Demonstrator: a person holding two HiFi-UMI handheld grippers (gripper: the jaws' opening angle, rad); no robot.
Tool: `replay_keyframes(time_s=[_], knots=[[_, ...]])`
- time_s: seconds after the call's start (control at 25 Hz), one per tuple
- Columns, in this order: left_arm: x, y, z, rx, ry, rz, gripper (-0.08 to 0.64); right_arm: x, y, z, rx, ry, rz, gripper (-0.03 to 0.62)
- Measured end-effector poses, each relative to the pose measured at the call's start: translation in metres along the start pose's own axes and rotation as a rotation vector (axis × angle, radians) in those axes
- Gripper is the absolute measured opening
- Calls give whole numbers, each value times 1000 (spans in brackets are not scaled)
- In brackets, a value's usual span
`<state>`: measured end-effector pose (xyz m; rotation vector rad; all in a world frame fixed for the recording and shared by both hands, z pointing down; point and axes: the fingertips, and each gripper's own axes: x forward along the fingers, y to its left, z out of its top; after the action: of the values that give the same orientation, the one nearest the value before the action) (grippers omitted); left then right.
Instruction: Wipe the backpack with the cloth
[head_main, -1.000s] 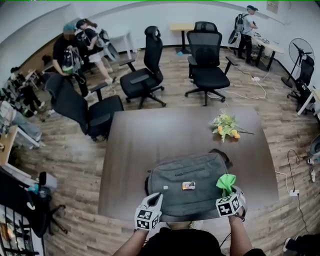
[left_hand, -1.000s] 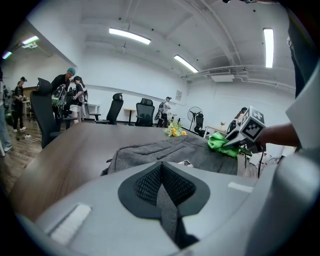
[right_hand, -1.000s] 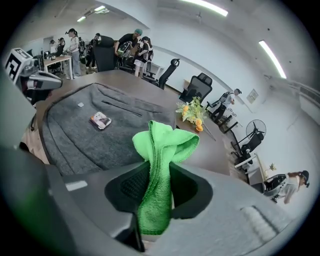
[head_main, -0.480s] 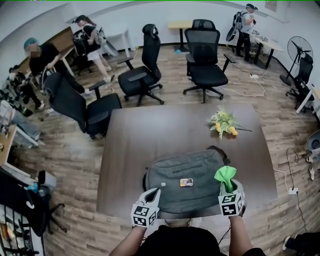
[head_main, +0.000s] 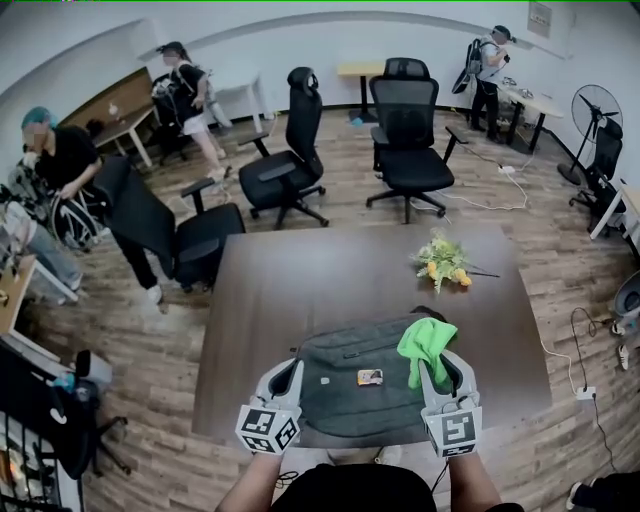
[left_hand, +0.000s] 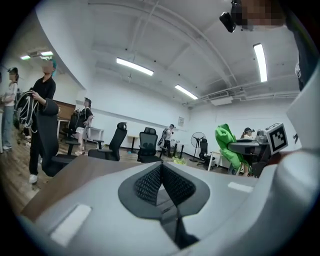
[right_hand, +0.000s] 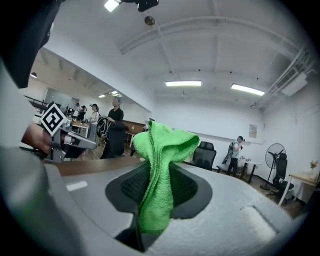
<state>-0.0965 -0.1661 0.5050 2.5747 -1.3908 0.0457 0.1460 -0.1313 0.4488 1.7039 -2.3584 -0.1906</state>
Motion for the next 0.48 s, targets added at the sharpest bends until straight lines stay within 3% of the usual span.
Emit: replay_keyframes(time_s=[0.12,0.48], knots=[[-1,-7,16,20,-28,-14,15,-1,1,26,-10,-68,-12,100],[-6,-14,31,40,-44,-11,15,-6,12,45,23,-153,14,100]])
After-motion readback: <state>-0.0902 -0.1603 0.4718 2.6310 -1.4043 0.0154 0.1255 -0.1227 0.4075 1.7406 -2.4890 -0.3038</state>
